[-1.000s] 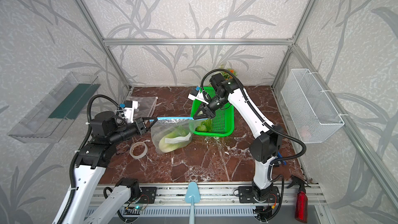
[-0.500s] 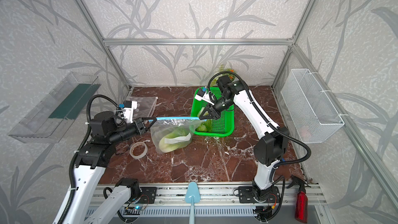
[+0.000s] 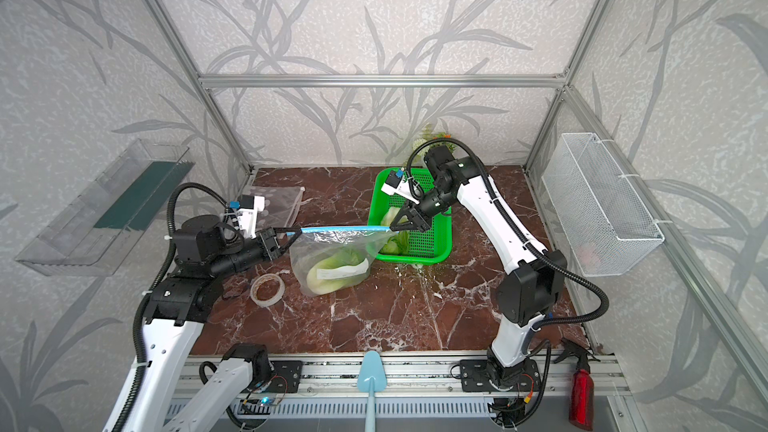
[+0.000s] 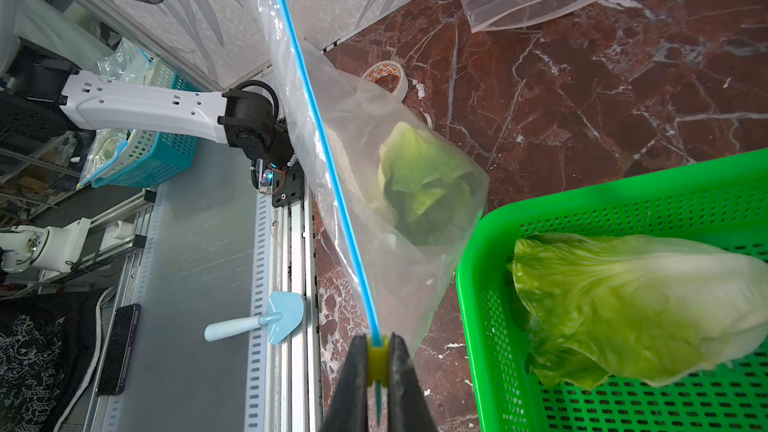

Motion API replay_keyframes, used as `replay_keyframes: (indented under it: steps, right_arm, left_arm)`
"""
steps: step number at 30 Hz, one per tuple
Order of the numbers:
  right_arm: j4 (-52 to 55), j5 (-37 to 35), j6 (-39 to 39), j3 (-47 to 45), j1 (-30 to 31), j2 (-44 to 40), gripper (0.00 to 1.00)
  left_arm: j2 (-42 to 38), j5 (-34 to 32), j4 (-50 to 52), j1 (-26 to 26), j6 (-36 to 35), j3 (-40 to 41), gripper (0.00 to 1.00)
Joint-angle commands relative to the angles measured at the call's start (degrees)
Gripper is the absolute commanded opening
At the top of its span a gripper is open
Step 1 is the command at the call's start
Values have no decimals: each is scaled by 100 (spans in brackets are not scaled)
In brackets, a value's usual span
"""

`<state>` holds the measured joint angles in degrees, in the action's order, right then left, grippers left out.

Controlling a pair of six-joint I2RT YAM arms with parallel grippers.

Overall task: Open the zip-top bag and take out the chinese cabbages
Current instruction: Unzip the zipper on the zipper food storage bag.

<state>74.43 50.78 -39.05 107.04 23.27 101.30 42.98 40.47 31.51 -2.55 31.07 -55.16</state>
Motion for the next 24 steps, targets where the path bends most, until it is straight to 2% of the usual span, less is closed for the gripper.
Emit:
replay_keyframes:
  steps: [1,2,3,6,8,10,12,15,19,22,24]
  right_arm:
    - [116,-529,91,-91,-209,-280,27]
    - [62,-453,145,-97,-210,-309,45]
    - [-10,-348,211,-103,-209,-312,58]
    - [-667,-131,701,-397,-209,-876,75]
    - [-1588,-27,1351,-934,-200,-1406,81]
    - [-2906,-109,2443,-1713,-176,-2070,85]
    - [-4103,-189,3405,-2641,14,-2822,85]
    - [-5255,-705,4420,-3689,598,-3638,85]
    - [-6623,-1226,5961,-4926,1190,-4118,85]
    - [-6975,-1684,6461,-5475,1487,-4252,84]
    - [-6996,-1969,6587,-5648,1551,-4333,85]
  left_arm:
    - [-112,-352,-178,150,50,-259,0]
    - [-143,-263,-349,146,168,-244,0]
    - [-195,-189,-487,137,298,-225,0]
    - [-354,100,-627,78,196,-224,0]
    - [-541,71,-642,-26,212,-149,0]
    - [-791,-144,-736,-196,265,14,0]
    - [-1034,-615,-827,-462,233,177,0]
    - [-1215,-1313,-864,-991,-103,274,0]
    - [-1031,-1764,-1168,-1554,-237,625,0]
    - [-788,-2209,-1640,-2087,-278,962,0]
    - [-609,-2717,-1674,-2551,-595,953,0]
